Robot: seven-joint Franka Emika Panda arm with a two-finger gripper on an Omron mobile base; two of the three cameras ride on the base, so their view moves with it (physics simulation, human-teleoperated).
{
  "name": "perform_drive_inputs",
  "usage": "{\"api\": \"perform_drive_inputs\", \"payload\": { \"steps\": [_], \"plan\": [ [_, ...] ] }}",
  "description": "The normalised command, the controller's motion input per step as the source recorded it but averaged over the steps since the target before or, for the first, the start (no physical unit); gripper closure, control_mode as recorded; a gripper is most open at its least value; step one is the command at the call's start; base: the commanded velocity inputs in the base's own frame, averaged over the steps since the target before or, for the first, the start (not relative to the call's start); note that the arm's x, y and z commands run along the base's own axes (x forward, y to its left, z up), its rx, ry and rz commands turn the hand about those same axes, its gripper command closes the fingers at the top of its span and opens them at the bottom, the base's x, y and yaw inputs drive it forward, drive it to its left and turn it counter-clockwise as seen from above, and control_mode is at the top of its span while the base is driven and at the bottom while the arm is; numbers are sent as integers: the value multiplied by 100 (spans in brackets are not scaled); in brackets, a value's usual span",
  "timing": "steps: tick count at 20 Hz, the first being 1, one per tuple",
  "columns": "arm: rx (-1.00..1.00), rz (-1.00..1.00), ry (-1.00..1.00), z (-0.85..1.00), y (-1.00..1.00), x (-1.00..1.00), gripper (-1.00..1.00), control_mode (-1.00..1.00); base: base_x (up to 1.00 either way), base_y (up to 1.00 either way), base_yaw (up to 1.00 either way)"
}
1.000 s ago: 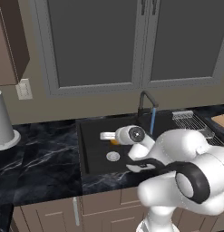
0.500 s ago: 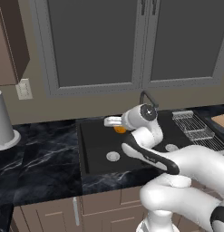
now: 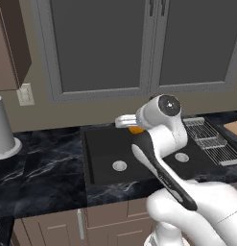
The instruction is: Pick the orange from the sink and place it on the cutting board to airdry. Then turn off the sink faucet.
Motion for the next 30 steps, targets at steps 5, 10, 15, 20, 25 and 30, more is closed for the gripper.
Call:
{"api": "perform_drive_inputs", "payload": {
  "steps": [5,10,15,20,25,30],
  "plan": [
    [-7,0,4,94,-50,-82,100,-100,0,0,0],
    [-7,0,3,77,-70,-82,100,-100,0,0,0],
    [-6,-12,-12,21,-83,-69,100,-100,0,0,0],
    [0,-28,-3,-22,-49,-44,100,-100,0,0,0],
    [2,-27,0,-11,-72,-17,100,-100,0,0,0],
    [11,-26,12,31,-98,0,100,-100,0,0,0]
  ]
}}
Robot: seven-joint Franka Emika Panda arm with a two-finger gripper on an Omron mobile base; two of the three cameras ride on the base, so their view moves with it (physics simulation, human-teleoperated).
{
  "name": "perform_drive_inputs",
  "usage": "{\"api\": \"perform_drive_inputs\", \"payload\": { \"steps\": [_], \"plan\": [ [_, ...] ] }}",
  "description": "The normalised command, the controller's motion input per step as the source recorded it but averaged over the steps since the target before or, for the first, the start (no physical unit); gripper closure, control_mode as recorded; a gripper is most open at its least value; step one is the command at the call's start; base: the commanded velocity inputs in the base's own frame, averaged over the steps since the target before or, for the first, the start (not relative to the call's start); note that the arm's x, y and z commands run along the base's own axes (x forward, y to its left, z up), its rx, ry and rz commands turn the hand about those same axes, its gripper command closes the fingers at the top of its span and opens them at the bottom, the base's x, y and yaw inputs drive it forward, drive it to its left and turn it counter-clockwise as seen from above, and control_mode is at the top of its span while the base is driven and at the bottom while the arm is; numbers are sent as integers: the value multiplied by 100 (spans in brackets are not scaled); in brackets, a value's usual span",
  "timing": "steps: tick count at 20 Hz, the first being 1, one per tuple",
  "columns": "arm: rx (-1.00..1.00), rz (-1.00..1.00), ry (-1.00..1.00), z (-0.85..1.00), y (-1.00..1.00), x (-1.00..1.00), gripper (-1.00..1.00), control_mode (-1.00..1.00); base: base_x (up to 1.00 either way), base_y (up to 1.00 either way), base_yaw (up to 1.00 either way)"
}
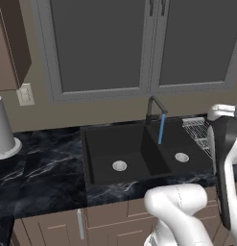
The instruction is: Pick the orange from the sink and place it on the cutting board to airdry. Then turn off the sink faucet.
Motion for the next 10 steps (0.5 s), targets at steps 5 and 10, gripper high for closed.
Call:
{"api": "perform_drive_inputs", "payload": {
  "steps": [5,10],
  "plan": [
    [5,-15,5,10,-85,0,100,-100,0,0,0],
    [1,-11,0,-30,-79,5,100,-100,0,0,0]
  ]
}}
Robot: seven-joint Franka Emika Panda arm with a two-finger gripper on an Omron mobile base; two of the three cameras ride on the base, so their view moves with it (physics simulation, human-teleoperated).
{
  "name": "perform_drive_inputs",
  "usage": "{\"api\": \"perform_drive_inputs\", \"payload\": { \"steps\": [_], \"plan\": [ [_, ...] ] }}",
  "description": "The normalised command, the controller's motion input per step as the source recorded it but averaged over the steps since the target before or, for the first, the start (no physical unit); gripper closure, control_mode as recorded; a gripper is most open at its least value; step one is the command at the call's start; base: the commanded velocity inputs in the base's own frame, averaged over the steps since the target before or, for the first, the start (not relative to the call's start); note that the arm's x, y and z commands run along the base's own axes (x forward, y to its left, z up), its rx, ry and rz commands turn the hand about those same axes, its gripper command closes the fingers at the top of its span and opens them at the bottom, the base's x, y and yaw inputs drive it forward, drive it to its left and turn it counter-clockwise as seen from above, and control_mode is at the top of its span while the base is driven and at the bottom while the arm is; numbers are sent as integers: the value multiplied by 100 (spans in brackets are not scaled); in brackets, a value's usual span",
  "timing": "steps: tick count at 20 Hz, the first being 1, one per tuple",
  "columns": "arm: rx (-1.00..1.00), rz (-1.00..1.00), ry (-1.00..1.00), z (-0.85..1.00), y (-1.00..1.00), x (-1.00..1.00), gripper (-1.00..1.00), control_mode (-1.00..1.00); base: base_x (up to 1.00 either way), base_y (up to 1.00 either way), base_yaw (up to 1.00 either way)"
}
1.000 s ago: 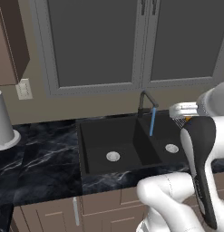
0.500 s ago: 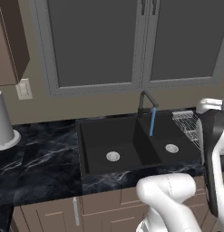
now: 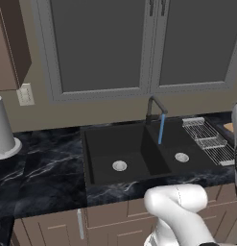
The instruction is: Pick the orange from the sink and place it on the cutting board to airdry. Then turn off the sink faucet.
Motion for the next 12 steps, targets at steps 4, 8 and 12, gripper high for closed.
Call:
{"api": "perform_drive_inputs", "payload": {
  "steps": [4,8,12],
  "plan": [
    [0,-9,-2,-21,-90,9,100,-100,0,0,0],
    [3,-5,0,-1,-86,24,100,-100,0,0,0],
    [6,0,0,-5,-67,49,100,-100,0,0,0]
  ]
}}
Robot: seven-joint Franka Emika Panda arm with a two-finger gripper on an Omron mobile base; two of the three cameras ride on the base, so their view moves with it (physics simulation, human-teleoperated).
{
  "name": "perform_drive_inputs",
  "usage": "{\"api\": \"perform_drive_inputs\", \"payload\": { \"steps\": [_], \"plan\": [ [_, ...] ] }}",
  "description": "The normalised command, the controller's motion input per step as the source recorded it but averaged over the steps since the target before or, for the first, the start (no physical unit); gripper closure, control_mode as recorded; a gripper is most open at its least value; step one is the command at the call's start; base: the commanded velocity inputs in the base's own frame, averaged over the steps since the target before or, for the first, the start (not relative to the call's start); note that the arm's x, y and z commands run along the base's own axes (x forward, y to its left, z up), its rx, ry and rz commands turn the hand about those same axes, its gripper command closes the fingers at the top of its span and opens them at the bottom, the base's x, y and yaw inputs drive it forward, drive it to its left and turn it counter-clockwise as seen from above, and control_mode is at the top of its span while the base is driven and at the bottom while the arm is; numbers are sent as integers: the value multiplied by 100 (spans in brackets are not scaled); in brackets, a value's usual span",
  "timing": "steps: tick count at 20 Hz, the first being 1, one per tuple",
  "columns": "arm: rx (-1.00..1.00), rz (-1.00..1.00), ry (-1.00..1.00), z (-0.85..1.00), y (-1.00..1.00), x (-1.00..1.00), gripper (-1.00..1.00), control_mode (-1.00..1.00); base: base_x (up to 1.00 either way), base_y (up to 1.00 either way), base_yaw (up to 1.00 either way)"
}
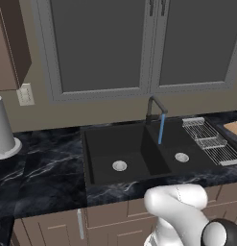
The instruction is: Pick the orange from the sink and place it on the cutting board to airdry. Then turn off the sink faucet.
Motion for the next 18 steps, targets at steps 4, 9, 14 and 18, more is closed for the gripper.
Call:
{"api": "perform_drive_inputs", "payload": {
  "steps": [4,9,14,18],
  "plan": [
    [3,0,0,-11,-48,63,100,-100,0,0,0],
    [2,0,0,-34,-47,54,100,-100,0,0,0],
    [3,0,0,-39,-62,39,100,-100,0,0,0],
    [2,0,0,-37,-56,28,100,-100,0,0,0]
  ]
}}
